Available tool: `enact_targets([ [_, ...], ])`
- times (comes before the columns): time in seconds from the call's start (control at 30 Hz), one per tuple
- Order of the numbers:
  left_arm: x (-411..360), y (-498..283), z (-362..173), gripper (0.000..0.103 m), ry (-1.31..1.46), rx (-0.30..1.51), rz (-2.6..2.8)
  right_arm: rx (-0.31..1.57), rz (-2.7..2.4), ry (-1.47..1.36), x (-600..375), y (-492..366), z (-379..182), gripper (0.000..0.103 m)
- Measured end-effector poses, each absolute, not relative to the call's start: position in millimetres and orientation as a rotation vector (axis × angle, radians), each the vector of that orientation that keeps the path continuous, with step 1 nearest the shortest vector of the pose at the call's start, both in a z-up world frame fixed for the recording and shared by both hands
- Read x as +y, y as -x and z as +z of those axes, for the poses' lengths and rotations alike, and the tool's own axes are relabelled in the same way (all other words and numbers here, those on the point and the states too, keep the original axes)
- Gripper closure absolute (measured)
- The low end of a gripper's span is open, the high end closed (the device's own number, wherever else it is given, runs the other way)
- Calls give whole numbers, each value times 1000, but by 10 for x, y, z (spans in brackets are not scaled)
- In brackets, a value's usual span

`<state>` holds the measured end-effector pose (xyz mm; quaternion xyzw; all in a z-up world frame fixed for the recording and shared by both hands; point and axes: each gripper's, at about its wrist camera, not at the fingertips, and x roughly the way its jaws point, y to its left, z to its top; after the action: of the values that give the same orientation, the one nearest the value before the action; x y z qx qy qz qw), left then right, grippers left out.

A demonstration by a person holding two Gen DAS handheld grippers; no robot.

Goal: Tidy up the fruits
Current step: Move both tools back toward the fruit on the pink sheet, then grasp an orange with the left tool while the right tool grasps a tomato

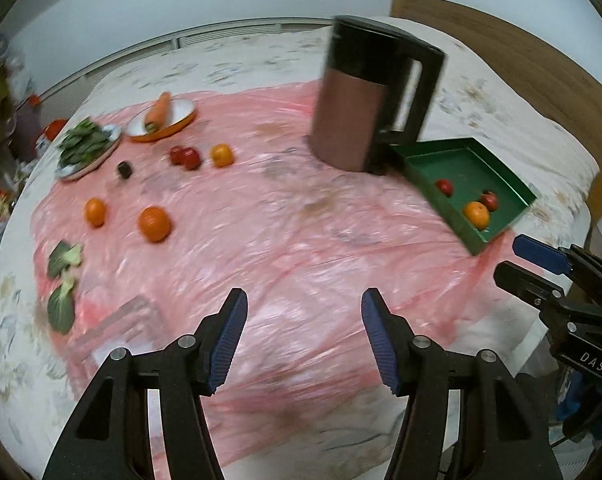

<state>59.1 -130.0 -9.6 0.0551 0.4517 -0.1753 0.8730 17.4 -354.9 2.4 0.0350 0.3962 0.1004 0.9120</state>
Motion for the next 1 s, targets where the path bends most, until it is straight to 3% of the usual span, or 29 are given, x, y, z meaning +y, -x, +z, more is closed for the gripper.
enact_targets([
  [0.53, -108, -1062, -300, 49, 67, 978, -203, 866, 358, 30, -2654, -940, -85, 29],
  [1.0, -68, -2008, -739, 49, 113, 1037, -157, 898, 454, 76, -2032, -2391, -520, 29],
])
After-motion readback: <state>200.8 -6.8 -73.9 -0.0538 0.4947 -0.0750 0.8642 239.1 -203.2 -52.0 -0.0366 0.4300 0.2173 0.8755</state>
